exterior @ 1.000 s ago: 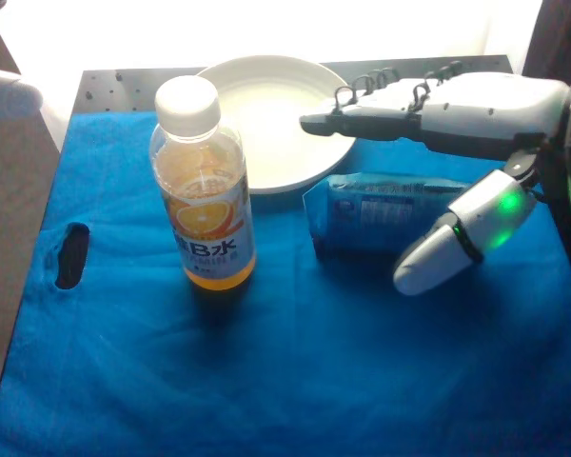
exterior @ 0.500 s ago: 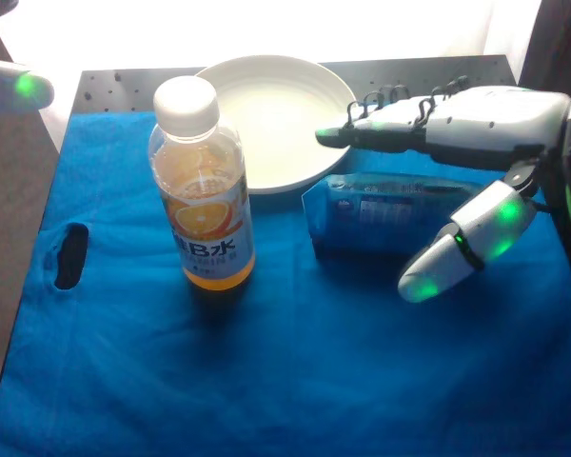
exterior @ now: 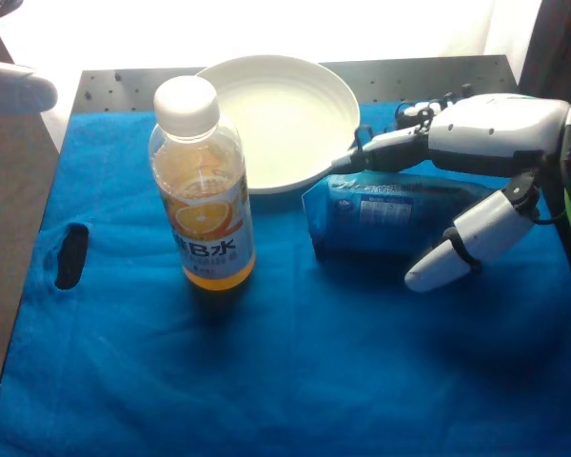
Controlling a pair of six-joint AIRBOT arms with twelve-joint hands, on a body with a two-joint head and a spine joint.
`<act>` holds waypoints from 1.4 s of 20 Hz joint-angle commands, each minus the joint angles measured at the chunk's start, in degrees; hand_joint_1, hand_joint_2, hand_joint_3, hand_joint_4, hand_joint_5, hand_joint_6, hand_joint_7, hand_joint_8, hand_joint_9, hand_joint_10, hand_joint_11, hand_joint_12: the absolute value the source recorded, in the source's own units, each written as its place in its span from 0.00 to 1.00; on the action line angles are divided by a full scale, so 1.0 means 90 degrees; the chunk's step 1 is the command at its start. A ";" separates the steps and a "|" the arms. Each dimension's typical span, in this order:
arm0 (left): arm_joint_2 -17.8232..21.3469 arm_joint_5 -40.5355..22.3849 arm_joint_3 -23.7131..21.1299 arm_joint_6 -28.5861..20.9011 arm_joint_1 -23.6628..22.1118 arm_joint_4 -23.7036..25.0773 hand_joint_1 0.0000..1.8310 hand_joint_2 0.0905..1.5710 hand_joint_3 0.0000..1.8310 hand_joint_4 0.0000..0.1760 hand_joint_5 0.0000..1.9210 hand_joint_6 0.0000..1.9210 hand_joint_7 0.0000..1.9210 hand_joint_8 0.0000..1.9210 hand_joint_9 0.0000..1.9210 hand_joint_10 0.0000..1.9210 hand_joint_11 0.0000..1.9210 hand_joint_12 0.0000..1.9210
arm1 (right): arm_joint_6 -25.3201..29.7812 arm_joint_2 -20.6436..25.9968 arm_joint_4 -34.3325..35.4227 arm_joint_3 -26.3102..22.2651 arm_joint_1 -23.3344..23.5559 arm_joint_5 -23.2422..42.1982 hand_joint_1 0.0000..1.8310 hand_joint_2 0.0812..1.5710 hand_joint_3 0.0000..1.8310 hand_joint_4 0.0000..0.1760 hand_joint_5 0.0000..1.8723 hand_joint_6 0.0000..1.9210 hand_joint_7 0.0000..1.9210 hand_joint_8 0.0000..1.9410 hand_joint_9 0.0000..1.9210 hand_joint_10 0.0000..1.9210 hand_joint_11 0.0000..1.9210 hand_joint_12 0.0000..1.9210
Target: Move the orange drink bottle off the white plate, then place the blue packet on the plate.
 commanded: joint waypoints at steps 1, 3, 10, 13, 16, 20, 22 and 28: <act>0.0052 -0.0696 -0.0005 -0.0044 -0.0095 -0.0320 0.35 0.46 0.00 1.00 0.00 0.00 0.00 0.00 0.00 0.00 0.00 0.00 | 0.0021 -0.0032 0.0226 0.0017 0.0034 0.0441 0.53 0.50 0.00 0.00 0.28 0.00 0.41 0.01 0.35 0.25 0.14 0.80; 0.0063 -0.0695 -0.0005 -0.0046 -0.0095 -0.0320 0.36 0.45 0.00 1.00 0.00 0.00 0.00 0.00 0.00 0.00 0.00 0.00 | 0.0014 -0.0080 0.0226 0.0045 0.0026 0.0401 0.60 0.53 0.00 0.00 0.38 0.01 0.52 0.03 0.38 0.46 0.26 0.84; 0.0063 -0.0651 -0.0007 -0.0046 -0.0089 -0.0299 0.32 0.47 0.00 1.00 0.00 0.00 0.00 0.00 0.00 0.00 0.00 0.00 | 0.0013 -0.0131 0.0324 0.0096 0.0029 0.0397 0.69 0.69 0.00 0.00 0.60 0.23 0.50 0.67 0.44 0.78 0.37 0.98; 0.0059 -0.0656 -0.0002 -0.0044 -0.0089 -0.0297 0.33 0.47 0.00 1.00 0.00 0.00 0.00 0.00 0.00 0.00 0.00 0.00 | -0.0055 -0.0066 0.0425 0.0094 0.0171 0.0412 0.68 0.69 0.00 0.00 0.57 0.32 0.51 0.69 0.52 0.85 0.52 0.99; 0.0057 -0.0644 0.0000 -0.0043 -0.0074 -0.0296 0.31 0.47 0.00 1.00 0.00 0.00 0.00 0.00 0.00 0.00 0.00 0.00 | -0.0294 0.0019 0.0658 0.0078 0.0368 0.0547 0.69 0.69 0.00 0.00 0.54 0.33 0.54 0.61 0.58 0.67 0.51 0.91; 0.0023 -0.0626 0.0018 -0.0042 -0.0050 -0.0291 0.32 0.45 0.00 1.00 0.00 0.00 0.00 0.00 0.00 0.00 0.00 0.00 | -0.0839 0.0123 0.1001 -0.0002 0.0740 0.0689 0.70 0.68 0.00 0.00 0.52 0.38 0.57 0.53 0.60 0.55 0.52 0.81; -0.0003 -0.0621 0.0033 -0.0043 -0.0051 -0.0268 0.32 0.46 0.00 1.00 0.00 0.00 0.00 0.00 0.00 0.00 0.00 0.00 | -0.1004 0.0128 0.1078 0.0001 0.0897 0.0695 0.70 0.68 0.00 0.00 0.52 0.39 0.59 0.49 0.63 0.54 0.56 0.82; -0.0107 -0.0611 0.0079 -0.0095 -0.0164 -0.0080 0.31 0.48 0.01 1.00 0.00 0.00 0.00 0.00 0.00 0.00 0.00 0.00 | -0.1102 -0.0378 0.1086 0.0504 0.1386 0.0694 0.71 0.66 0.00 0.00 0.49 0.39 0.63 0.37 0.68 0.29 0.59 0.66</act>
